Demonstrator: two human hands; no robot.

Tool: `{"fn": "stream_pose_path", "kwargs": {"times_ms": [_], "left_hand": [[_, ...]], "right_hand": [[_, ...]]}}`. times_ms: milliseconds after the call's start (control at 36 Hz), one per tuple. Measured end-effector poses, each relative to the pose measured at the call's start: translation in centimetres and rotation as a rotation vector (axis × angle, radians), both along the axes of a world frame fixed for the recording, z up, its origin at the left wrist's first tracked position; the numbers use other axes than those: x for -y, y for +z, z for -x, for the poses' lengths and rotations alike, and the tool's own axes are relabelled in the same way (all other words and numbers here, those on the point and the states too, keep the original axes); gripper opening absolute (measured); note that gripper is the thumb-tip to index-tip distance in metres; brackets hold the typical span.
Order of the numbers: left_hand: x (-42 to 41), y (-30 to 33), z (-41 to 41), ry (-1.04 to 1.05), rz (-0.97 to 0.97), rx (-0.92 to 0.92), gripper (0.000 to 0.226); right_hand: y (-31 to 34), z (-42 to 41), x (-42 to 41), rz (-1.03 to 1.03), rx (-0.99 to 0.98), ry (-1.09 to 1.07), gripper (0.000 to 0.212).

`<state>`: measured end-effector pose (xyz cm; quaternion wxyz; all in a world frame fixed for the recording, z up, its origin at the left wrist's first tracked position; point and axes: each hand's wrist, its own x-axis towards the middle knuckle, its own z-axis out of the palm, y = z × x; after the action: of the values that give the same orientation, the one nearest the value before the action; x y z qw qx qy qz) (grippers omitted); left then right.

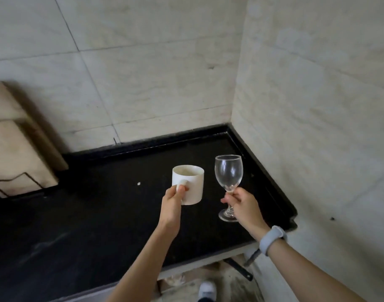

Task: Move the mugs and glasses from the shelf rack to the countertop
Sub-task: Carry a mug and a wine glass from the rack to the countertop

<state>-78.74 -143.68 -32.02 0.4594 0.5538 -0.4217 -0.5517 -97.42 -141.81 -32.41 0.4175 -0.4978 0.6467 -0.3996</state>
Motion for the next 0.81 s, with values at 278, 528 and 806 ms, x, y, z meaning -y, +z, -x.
{"fn": "stream_pose_path", "kwargs": {"times_ms": [278, 528, 806], "left_hand": [[19.4, -5.4, 2.2, -0.005, -0.058, -0.029, 0.015], [30.6, -10.8, 4.9, -0.016, -0.013, 0.043, 0.014], [34.2, -14.6, 5.9, -0.020, 0.042, 0.079, 0.019]], "right_hand": [[-4.8, 0.4, 20.2, -0.028, -0.020, -0.083, 0.011], [-10.8, 2.5, 33.4, -0.031, -0.092, -0.163, 0.004], [-14.7, 2.8, 41.3, 0.031, -0.152, -0.121, 0.009]]}}
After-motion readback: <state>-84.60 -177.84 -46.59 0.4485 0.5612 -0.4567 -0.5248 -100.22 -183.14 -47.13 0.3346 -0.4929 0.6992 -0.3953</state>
